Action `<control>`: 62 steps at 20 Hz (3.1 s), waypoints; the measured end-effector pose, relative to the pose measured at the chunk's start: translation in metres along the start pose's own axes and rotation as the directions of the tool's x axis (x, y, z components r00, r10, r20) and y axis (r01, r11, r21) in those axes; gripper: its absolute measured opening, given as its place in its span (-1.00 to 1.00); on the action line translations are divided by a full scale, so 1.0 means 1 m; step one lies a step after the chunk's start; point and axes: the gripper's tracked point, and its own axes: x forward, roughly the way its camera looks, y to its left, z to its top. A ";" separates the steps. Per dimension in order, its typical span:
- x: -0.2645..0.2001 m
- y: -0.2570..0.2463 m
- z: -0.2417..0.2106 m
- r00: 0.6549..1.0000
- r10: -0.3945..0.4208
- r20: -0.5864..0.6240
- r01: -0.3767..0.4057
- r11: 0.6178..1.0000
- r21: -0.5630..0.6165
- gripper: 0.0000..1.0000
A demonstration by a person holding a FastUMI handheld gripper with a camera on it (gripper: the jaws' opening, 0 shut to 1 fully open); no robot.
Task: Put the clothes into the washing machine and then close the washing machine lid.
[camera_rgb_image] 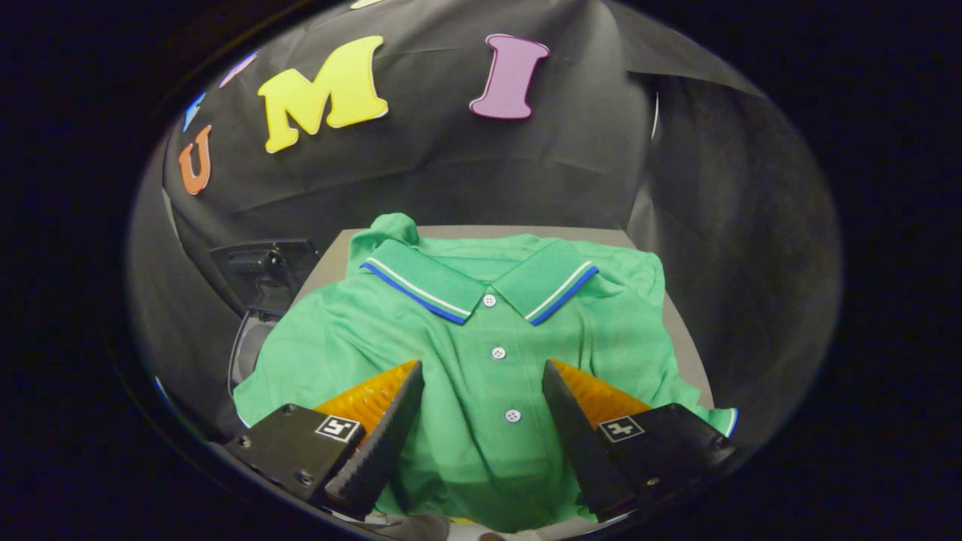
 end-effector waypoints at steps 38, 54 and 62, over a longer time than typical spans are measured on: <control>-0.135 0.285 0.135 0.901 0.377 0.212 -0.313 0.907 -0.281 -0.87; -0.089 0.448 0.109 0.849 0.524 0.073 -0.478 0.818 -0.319 -0.87; -0.010 0.460 0.054 0.891 0.453 -0.025 -0.440 0.847 -0.297 -0.87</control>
